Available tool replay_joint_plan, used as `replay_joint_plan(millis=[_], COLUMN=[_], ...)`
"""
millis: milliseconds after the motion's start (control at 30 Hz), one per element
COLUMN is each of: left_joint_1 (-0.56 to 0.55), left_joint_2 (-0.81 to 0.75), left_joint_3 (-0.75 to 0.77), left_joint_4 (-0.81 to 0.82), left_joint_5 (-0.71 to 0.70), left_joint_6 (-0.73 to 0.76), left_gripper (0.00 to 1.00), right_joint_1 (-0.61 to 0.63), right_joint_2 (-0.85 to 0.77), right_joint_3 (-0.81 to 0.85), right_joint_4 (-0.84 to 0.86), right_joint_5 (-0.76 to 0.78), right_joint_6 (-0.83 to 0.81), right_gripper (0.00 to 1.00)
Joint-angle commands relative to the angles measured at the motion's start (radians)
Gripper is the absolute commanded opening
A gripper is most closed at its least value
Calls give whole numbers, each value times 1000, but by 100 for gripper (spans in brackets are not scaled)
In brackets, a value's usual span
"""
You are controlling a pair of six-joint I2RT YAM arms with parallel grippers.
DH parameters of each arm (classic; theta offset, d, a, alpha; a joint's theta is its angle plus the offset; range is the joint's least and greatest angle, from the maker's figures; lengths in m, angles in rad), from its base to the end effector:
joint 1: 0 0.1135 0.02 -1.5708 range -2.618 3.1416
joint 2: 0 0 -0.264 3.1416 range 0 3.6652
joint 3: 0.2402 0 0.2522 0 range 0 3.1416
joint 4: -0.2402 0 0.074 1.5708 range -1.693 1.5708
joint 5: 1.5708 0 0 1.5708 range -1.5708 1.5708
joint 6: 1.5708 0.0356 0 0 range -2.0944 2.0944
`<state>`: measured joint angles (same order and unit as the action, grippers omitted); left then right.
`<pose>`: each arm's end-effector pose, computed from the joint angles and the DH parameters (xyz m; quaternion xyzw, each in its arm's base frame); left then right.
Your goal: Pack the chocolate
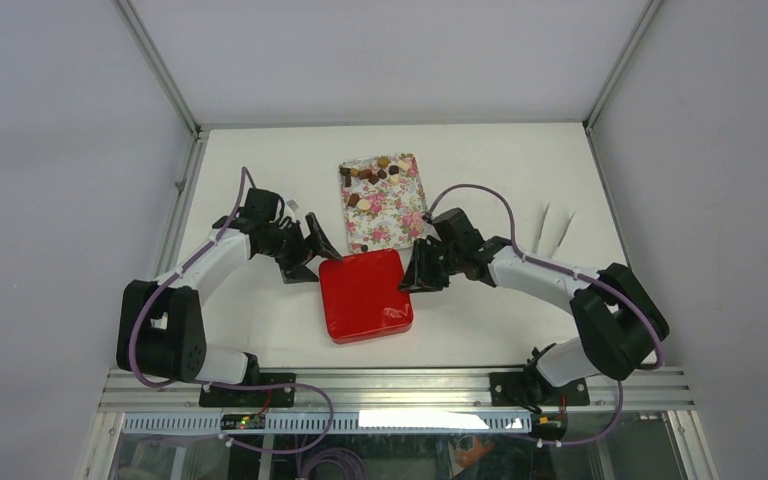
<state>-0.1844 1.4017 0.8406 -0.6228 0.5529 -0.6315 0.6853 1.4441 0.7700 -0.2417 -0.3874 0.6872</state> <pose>0.2465 -0.0650 0.1976 -0.1581 0.9322 -0.3192 0.0635 0.2088 0.1880 0.1845 -0.0610 0.9292 0.3410 0.1287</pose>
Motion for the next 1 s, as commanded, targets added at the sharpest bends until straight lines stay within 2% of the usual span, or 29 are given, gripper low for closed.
replay_joint_plan(millis=[0, 200, 267, 367, 467, 567, 667, 800, 967], left_joint_1=[-12, -12, -12, -18, -21, -24, -26, -26, -26], left_joint_2=[-37, -110, -164, -237, -286, -254, -186, -95, 15], left_joint_3=[68, 104, 100, 67, 24, 15, 14, 12, 36], left_joint_4=[-65, -152, -155, -88, 1, 25, 30, 43, 122], left_joint_5=[-62, -243, -273, -177, 11, 122, 143, 50, 11], left_joint_6=[59, 87, 83, 75, 79, 88, 89, 70, 36], left_gripper=[86, 85, 80, 70, 67, 65, 64, 63, 63], right_joint_1=[3, 3, 3, 3, 3, 3, 3, 3, 3], right_joint_2=[60, 119, 141, 167, 185, 196, 201, 192, 169], right_joint_3=[19, 43, 52, 62, 70, 73, 72, 69, 62], right_joint_4=[-68, -100, -113, -122, -125, -124, -125, -129, -136], right_joint_5=[136, 169, 178, 189, 197, 197, 197, 201, 205], right_joint_6=[-8, 2, 11, 26, 35, 38, 38, 38, 37], right_gripper=[31, 32, 32, 32, 32, 32, 32, 32, 32])
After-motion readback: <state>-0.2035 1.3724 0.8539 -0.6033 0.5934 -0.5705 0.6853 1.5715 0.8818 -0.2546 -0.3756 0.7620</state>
